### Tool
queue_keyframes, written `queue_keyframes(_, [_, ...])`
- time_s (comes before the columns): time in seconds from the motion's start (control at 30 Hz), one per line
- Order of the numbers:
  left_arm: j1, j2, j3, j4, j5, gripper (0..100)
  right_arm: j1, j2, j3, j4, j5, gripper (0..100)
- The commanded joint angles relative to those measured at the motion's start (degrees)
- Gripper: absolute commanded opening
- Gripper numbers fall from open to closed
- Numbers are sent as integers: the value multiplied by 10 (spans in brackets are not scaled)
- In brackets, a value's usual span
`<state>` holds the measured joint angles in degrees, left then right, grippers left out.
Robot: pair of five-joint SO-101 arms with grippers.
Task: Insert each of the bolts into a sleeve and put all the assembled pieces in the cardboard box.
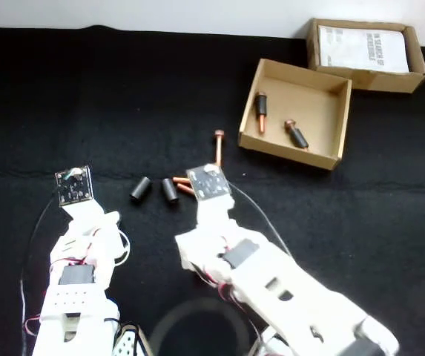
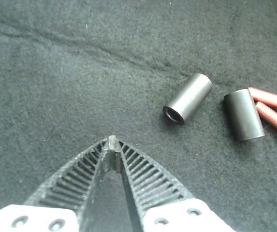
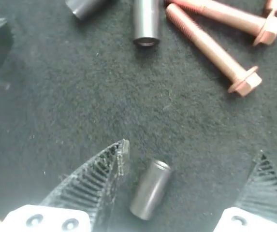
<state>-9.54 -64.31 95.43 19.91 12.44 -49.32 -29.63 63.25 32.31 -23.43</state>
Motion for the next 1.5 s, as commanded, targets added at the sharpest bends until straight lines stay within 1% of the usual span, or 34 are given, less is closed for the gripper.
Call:
queue_keyframes(0.0, [-8, -6, -4, -8, -2, 13, -6, 68, -70, -6, -32, 357])
queue_keyframes(0.1, [-8, -6, -4, -8, -2, 13, -14, 111, -102, 7, -55, 357])
queue_keyframes(0.3, [-8, -6, -4, -8, -2, 13, -46, 151, -174, 120, -118, 357])
queue_keyframes(0.57, [-8, -6, -4, -8, -2, 13, -48, 157, -249, 216, -115, 357])
queue_keyframes(0.97, [-8, -6, -4, -8, -2, 14, -50, 157, -250, 222, -119, 357])
queue_keyframes(1.2, [-8, -6, -4, -8, -2, 14, -87, 158, -218, 218, -121, 356])
queue_keyframes(1.27, [-8, -6, -4, -8, -2, 14, -100, 158, -210, 217, -142, 356])
queue_keyframes(1.47, [-8, -6, -4, -8, -2, 14, -102, 158, -181, 207, -151, 356])
